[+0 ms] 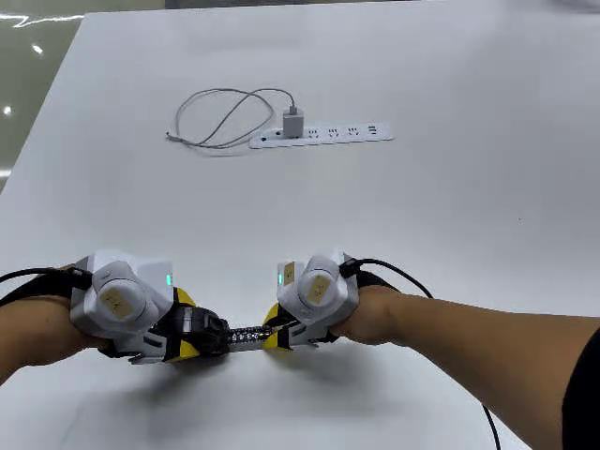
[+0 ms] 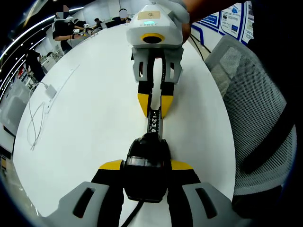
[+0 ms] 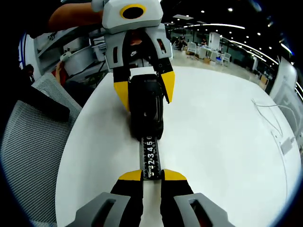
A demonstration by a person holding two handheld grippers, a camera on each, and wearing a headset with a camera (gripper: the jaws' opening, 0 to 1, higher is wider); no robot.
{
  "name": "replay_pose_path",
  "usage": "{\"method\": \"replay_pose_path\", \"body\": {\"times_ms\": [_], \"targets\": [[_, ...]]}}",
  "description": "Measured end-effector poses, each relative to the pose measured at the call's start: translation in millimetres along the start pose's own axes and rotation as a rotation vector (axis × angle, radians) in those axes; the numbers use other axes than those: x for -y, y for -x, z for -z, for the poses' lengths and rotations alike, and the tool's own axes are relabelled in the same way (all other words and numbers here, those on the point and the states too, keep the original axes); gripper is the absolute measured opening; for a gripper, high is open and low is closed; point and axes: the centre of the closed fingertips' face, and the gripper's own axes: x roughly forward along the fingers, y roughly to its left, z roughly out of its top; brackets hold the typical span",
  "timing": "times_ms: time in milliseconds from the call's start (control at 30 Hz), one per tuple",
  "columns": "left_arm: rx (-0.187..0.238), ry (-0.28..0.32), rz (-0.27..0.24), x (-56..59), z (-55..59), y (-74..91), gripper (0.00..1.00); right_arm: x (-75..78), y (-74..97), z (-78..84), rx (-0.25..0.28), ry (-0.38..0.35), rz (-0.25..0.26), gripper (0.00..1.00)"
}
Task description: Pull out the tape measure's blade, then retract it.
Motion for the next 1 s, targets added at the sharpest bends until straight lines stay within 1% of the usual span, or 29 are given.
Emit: {"method": "replay_pose_path", "body": {"times_ms": [467, 600, 1000], "targets": [[0.005, 0.000, -0.003, 0.0, -0.2, 0.4, 0.30, -0.1, 5.0, 5.7, -0.008, -0.003, -0.001, 0.09], [0.001, -0.003, -0.002, 0.1, -0.4, 0.3, 0.30, 0.8, 6.5, 7.4, -0.010, -0.017, -0.004, 0.09], [-0.004, -0.006, 0.002, 0.7, -0.2, 0.2, 0.30, 0.3, 11.7, 12.7, -0.014, -0.018, -0.006, 0.09]]}}
